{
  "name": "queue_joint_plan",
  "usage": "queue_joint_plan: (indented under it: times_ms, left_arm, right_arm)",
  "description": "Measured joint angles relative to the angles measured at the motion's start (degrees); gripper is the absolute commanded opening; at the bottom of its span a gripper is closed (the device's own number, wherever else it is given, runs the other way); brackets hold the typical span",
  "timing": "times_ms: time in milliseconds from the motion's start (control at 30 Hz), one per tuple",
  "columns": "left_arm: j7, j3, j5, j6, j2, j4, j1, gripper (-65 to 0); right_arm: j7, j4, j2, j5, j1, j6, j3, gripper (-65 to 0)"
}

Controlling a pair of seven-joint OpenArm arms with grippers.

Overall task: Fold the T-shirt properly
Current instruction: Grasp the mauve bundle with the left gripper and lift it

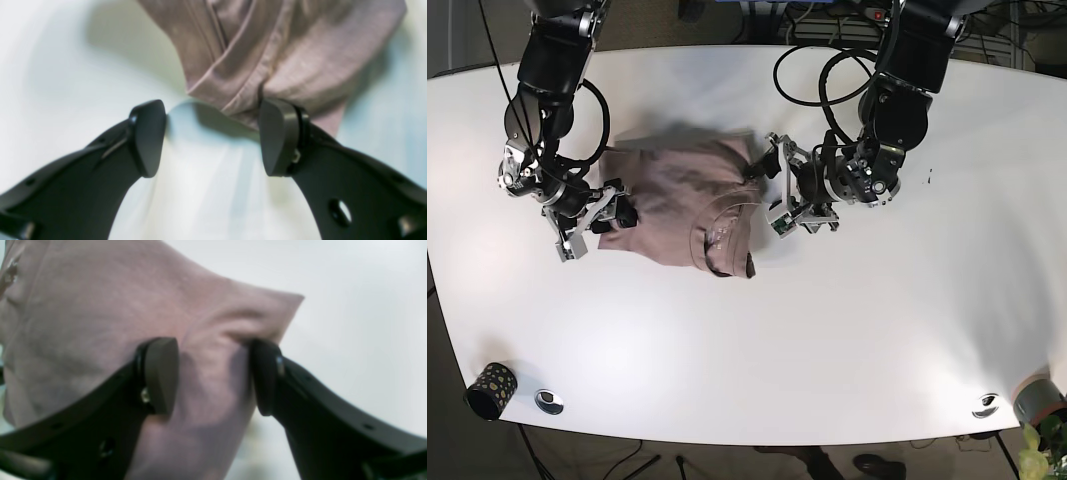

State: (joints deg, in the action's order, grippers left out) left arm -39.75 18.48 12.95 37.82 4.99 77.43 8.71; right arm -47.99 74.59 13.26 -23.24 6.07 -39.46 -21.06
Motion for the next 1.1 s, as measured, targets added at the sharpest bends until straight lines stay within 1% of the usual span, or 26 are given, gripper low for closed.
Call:
queue_joint_plan:
  times_ms: [100,200,300,467,533,633,733,800,867,933,967,1033,1100]
  left_arm:
    - [0.02,-1.20,0.20,0.24,0.90,-0.07,1.44,-23.7]
    - [-0.09,-3.61,0.15,0.15,2.27,0.48,2.10,-23.7]
    - [-0.98,-6.05,-0.46,0.15,3.58,3.15,1.97,-23.7]
    - [-0.72,-6.75,-0.04,0.17,3.80,9.22,2.25,-24.0]
    - [-0.42,-6.62,0.11,0.17,3.39,11.21,1.70,-24.2]
    - [-0.07,-6.27,0.15,0.20,2.73,13.57,-0.20,-24.0]
    - [-1.18,-5.95,-0.63,0.20,0.63,14.43,-1.60,-24.0]
    - [-1.01,-4.66,-0.79,0.17,-1.20,14.43,-1.73,-23.9]
    - [-0.70,-2.89,-0.42,0.15,-3.04,14.29,-1.84,-24.2]
    - [0.33,-2.03,0.20,0.13,-5.01,12.79,-2.01,-24.2]
    - [0.26,-1.90,0.20,0.15,-5.75,11.80,-2.12,-24.3]
    - [-0.52,-1.86,-0.28,0.11,-7.43,9.77,-2.75,-25.0]
    - [-0.76,-1.99,-0.50,0.04,-8.39,8.48,-3.52,-29.7]
  right_arm:
    - [-1.68,5.35,-1.66,0.42,-2.56,0.24,-0.09,-32.3]
    - [-3.96,11.54,-3.02,0.17,-4.66,-0.22,0.11,-32.3]
    - [-7.23,17.70,-4.13,0.20,-5.27,-0.22,-0.07,-32.3]
    - [-9.33,23.85,-4.11,-0.07,-4.79,-0.22,-0.37,-32.3]
    - [-9.46,24.00,-3.63,-0.07,-4.59,-0.24,-0.35,-32.3]
    - [-10.14,22.03,-2.08,0.24,-3.56,-0.24,-0.33,-32.3]
    - [-9.99,17.51,-1.46,0.76,-1.68,-0.17,-0.48,-32.3]
    - [-9.62,13.88,-0.92,-0.02,-0.76,-0.24,-0.35,-32.8]
    - [-9.53,10.29,-0.33,0.13,-0.13,-0.22,-0.31,-37.1]
    - [-7.74,7.56,0.42,0.39,-0.13,-0.20,-0.44,-42.8]
    - [-6.84,6.60,0.59,0.52,-0.15,-0.20,-0.55,-46.8]
    - [-5.20,5.01,0.72,0.83,-0.17,-0.15,-0.63,-51.2]
    - [-4.57,4.24,0.68,0.72,-0.15,-0.15,-0.57,-54.1]
